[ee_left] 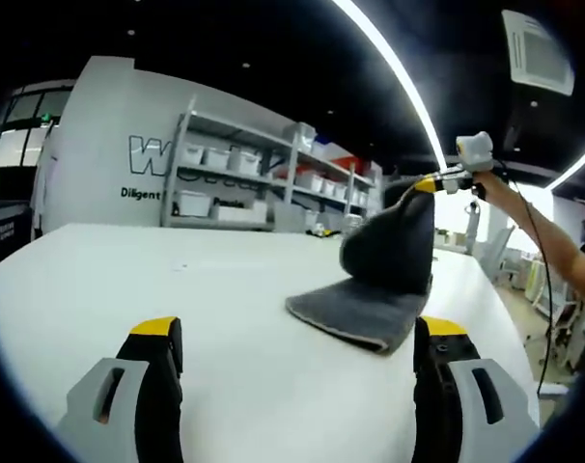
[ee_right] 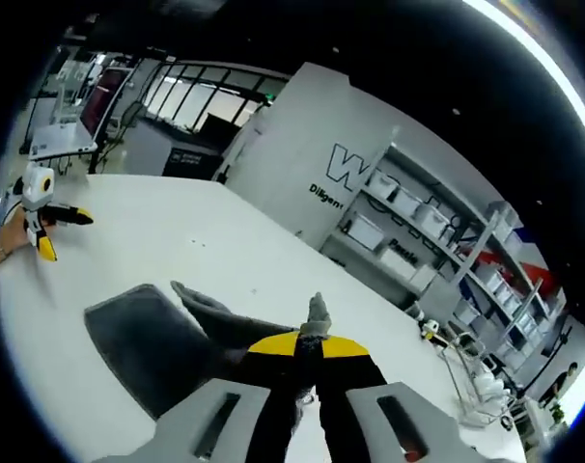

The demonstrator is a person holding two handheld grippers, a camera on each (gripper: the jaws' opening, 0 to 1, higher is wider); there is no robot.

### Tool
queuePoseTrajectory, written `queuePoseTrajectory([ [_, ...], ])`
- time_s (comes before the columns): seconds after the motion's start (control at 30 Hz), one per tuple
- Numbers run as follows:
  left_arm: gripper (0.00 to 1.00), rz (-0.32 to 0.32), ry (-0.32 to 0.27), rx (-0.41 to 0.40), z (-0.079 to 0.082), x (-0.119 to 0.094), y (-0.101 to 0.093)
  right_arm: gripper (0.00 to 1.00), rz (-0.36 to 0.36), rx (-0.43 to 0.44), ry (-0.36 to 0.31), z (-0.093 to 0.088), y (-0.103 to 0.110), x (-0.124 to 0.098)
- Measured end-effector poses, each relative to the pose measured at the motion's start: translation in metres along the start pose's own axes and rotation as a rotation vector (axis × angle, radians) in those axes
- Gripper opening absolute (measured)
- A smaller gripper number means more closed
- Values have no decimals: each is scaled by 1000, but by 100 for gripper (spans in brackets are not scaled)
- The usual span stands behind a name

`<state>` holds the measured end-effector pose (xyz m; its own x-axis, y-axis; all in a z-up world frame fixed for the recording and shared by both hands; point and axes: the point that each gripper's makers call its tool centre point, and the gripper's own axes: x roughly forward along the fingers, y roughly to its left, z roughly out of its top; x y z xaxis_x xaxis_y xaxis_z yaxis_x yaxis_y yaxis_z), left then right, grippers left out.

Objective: Open the folded towel by lifting each exposed corner and separating the folded layers until the towel lies flat within the target outline without major curled edges

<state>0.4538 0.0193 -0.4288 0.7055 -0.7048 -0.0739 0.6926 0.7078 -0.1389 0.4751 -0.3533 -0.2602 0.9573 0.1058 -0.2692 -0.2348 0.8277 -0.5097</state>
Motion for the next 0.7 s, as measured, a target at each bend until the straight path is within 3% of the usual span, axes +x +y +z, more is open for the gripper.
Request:
queuePoseTrajectory([
  [0.23,98,3,1,6,1,0,0,1,-90,23,35,-24,-46,-13],
  [0.33,98,-1,-3,12,2,0,-2,1,-103,41,56,-39,-55,-12],
  [0.47,98,1,5,19,0,-1,-3,1,-124,56,107,-69,-63,-8],
  [0.67,98,4,11,17,-1,-1,-2,1,-123,134,203,-138,-67,5],
  [0.7,98,4,11,17,-2,-1,-2,1,-124,136,207,-142,-67,6],
])
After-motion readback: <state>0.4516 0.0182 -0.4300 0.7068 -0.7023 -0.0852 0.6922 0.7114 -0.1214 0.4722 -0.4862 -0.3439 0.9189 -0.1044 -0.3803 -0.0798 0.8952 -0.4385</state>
